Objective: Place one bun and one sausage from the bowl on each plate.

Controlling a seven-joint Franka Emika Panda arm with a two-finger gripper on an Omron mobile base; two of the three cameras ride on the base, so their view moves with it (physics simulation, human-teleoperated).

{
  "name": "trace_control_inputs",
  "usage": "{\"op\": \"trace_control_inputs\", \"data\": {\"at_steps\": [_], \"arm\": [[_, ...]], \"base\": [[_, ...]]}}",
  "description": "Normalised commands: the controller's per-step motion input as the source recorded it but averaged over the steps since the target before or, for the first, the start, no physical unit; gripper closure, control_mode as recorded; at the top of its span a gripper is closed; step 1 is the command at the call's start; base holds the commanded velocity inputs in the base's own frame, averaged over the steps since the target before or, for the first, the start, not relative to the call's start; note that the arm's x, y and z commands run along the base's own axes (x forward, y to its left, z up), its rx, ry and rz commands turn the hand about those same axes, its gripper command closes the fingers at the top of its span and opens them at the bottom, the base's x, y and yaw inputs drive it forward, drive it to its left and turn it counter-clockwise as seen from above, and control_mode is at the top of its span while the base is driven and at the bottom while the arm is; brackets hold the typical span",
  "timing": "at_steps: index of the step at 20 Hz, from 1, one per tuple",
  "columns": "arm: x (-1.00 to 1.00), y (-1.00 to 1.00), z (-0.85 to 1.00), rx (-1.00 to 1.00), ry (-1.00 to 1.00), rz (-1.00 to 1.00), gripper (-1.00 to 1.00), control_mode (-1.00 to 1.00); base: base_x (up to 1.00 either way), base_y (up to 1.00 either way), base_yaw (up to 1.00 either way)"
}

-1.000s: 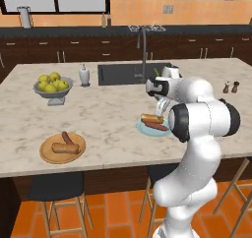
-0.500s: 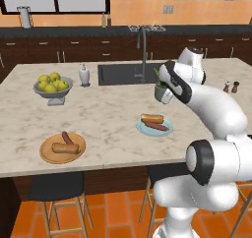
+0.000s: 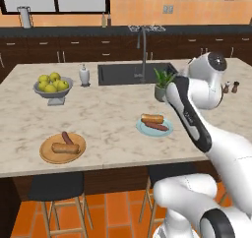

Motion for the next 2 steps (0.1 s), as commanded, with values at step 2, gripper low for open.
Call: {"op": "trace_control_inputs", "data": {"at_steps": [2], "arm": [[-0.58,0.25,0.62,-0.01,-0.01,-0.01,-1.0,-1.0]], "base": [[0.0,0.0,0.0]]}}
